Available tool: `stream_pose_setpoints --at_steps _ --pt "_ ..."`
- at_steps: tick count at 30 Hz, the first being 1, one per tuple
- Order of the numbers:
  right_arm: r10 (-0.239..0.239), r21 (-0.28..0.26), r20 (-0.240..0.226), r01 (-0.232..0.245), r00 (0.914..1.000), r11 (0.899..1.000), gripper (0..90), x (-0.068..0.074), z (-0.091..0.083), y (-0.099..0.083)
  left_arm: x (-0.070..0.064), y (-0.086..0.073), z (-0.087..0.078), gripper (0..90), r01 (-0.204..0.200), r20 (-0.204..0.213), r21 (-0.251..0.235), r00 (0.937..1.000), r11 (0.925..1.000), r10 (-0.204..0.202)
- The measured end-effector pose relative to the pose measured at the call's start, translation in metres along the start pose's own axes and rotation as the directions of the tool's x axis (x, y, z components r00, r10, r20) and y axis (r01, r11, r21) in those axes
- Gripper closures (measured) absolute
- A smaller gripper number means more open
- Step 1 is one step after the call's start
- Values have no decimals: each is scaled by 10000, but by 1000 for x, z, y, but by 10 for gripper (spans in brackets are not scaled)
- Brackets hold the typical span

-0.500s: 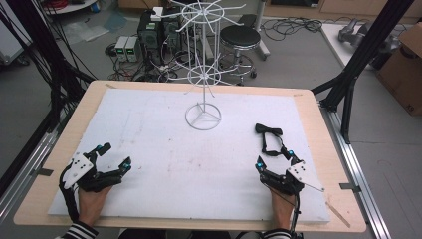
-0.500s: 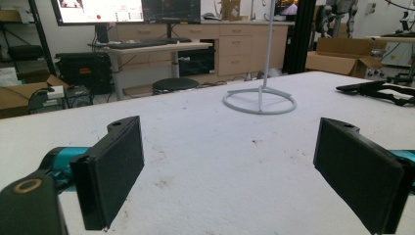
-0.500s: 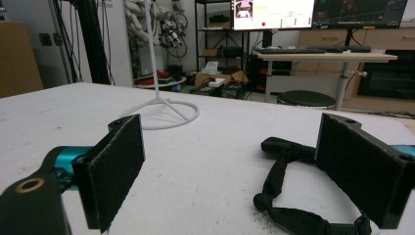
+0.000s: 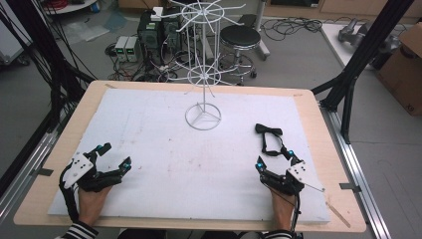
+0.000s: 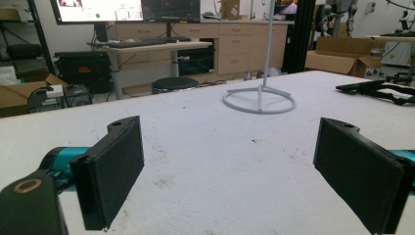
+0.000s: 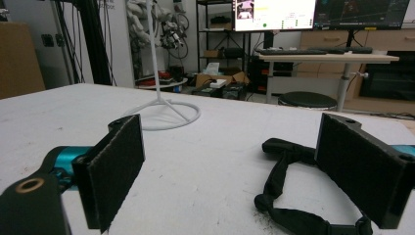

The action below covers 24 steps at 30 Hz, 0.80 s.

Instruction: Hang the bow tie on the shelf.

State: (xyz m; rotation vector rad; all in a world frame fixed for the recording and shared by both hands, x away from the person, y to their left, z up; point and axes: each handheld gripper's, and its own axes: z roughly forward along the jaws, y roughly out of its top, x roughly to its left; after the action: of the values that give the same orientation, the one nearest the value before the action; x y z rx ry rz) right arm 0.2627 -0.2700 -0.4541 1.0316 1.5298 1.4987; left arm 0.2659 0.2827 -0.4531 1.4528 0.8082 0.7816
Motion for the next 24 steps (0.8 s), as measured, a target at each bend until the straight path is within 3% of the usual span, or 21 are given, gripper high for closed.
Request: stream_pose_setpoints --at_steps 12,16,18,24 --pt "46 162 -44 -45 10000 9999 102 0 1 1 0 0 0 117 47 15 -23 10000 10000 -47" --pt "105 523 -159 -97 9998 9986 102 -1 4 2 1 0 0 117 22 11 -3 10000 10000 -22" --pt "158 983 -386 -119 9991 9951 102 -2 5 6 1 0 0 117 20 11 -2 10000 10000 -20" --pt "11 1169 -554 54 9985 9931 102 -5 6 22 1 0 0 117 36 18 -7 10000 10000 -36"
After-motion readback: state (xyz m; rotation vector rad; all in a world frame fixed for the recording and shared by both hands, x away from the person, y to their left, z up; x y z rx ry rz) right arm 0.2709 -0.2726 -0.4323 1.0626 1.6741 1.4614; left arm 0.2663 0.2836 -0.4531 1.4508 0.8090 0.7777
